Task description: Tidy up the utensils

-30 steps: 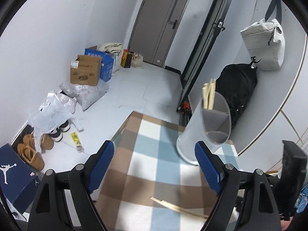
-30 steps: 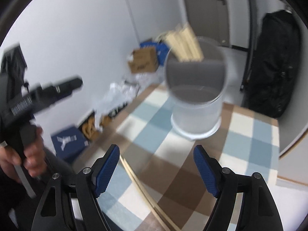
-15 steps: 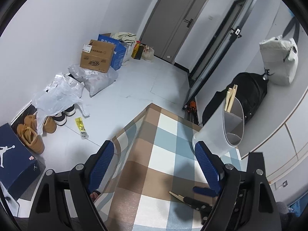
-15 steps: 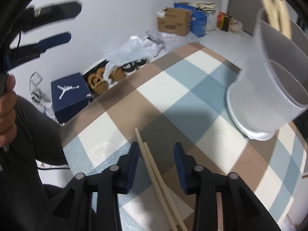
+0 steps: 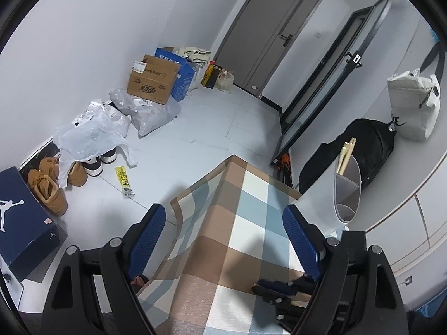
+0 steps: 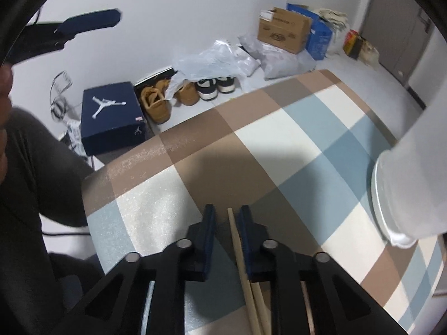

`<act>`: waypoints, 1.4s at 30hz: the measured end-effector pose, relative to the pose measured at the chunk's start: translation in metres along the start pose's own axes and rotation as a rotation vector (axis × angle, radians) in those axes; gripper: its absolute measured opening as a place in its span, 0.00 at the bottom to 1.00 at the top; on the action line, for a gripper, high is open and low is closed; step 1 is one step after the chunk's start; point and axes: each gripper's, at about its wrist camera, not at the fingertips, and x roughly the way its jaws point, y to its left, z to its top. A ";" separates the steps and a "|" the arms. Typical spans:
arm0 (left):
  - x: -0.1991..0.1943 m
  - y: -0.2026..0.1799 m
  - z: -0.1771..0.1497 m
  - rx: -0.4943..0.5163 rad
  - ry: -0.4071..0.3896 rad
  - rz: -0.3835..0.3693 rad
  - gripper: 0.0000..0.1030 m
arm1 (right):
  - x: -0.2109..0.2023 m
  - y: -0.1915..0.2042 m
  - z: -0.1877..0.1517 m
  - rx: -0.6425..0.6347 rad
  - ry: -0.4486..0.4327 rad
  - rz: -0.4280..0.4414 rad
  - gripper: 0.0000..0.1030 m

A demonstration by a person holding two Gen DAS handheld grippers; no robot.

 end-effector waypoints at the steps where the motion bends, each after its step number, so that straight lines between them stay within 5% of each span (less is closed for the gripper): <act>1: 0.001 0.001 0.000 -0.006 0.003 0.003 0.80 | 0.001 0.001 -0.001 -0.009 -0.001 -0.003 0.03; 5: 0.003 0.003 0.000 -0.014 0.012 0.014 0.80 | -0.001 -0.010 -0.007 0.031 -0.023 0.010 0.03; 14: 0.014 -0.015 -0.010 0.045 0.093 -0.034 0.80 | -0.063 -0.054 -0.027 0.249 -0.236 -0.028 0.03; 21: 0.033 -0.039 -0.040 0.064 0.282 -0.107 0.80 | -0.115 -0.062 -0.046 0.304 -0.359 -0.091 0.03; 29: 0.064 -0.072 -0.077 0.019 0.511 -0.016 0.80 | -0.168 -0.082 -0.070 0.393 -0.519 -0.161 0.03; 36: 0.079 -0.091 -0.095 -0.040 0.595 0.093 0.71 | -0.191 -0.100 -0.088 0.462 -0.597 -0.168 0.03; 42: 0.087 -0.107 -0.097 -0.014 0.601 0.266 0.64 | -0.219 -0.106 -0.102 0.502 -0.692 -0.161 0.03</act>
